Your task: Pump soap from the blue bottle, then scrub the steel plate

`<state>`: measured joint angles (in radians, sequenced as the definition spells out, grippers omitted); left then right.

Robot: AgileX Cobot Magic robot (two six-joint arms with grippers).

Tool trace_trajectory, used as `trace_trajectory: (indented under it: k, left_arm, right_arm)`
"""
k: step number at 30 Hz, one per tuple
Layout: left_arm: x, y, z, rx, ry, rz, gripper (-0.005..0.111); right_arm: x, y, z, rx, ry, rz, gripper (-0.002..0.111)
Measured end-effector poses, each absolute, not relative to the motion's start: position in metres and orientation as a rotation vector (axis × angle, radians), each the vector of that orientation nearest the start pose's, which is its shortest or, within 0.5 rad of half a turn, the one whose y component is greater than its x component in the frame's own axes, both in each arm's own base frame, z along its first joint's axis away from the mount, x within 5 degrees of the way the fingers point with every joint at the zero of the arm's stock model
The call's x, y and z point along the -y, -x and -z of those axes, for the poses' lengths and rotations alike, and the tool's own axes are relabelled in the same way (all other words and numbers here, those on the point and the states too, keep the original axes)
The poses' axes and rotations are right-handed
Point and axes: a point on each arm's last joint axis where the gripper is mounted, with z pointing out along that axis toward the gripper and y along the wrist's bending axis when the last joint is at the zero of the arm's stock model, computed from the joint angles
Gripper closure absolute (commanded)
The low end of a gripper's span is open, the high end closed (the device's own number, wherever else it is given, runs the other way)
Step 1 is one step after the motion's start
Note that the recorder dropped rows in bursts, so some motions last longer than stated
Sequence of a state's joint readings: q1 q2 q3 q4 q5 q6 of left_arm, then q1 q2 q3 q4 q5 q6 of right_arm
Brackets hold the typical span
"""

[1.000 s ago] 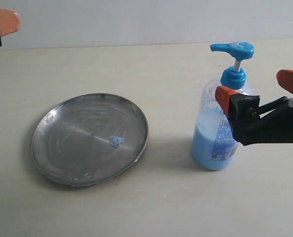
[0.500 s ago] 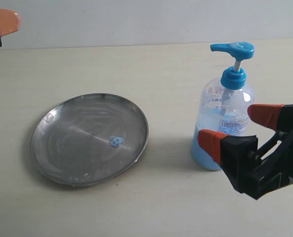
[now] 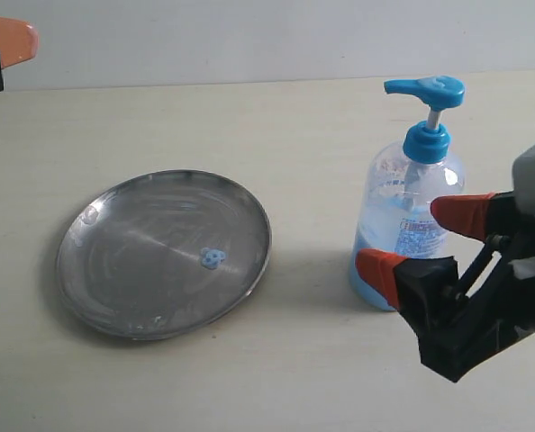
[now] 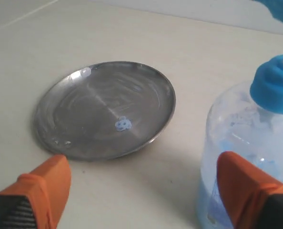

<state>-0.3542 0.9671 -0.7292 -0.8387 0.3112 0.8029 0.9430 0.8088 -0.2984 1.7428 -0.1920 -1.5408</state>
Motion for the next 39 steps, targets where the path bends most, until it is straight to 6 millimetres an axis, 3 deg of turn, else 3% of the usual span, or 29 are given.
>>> trace_trajectory:
  k: [13, 18, 21, 25, 33, 37, 39]
  left_arm:
    - [0.091, -0.185, -0.33, -1.89, -0.485, 0.465, 0.107]
    - [0.091, -0.185, -0.33, -1.89, -0.485, 0.465, 0.107]
    - [0.091, -0.185, -0.33, -1.888, -0.487, 0.463, 0.107]
    - [0.091, -0.185, -0.33, -1.888, -0.487, 0.463, 0.107]
    - [0.091, -0.185, -0.331, -1.89, -0.47, 0.482, 0.107]
    - [0.091, -0.185, -0.331, -1.89, -0.466, 0.486, 0.107]
    - [0.091, -0.185, -0.331, -1.89, -0.464, 0.488, 0.107]
  right_arm:
    - [-0.111, -0.12, -0.216, -1.845, 1.063, 0.01, 0.035]
    - [-0.098, -0.13, -0.222, -1.859, 0.989, 0.237, 0.036]
    - [-0.1, -0.132, -0.228, -1.851, 0.97, 0.234, 0.036]
    - [-0.114, -0.125, -0.226, -1.831, 1.028, 0.019, 0.036]
    - [-0.159, -0.077, -0.239, -1.907, 1.077, -0.981, 0.035]
    - [-0.162, -0.065, -0.254, -2.051, 1.263, -1.056, 0.035]
    - [-0.156, -0.064, -0.261, -2.165, 1.372, -0.944, 0.035]
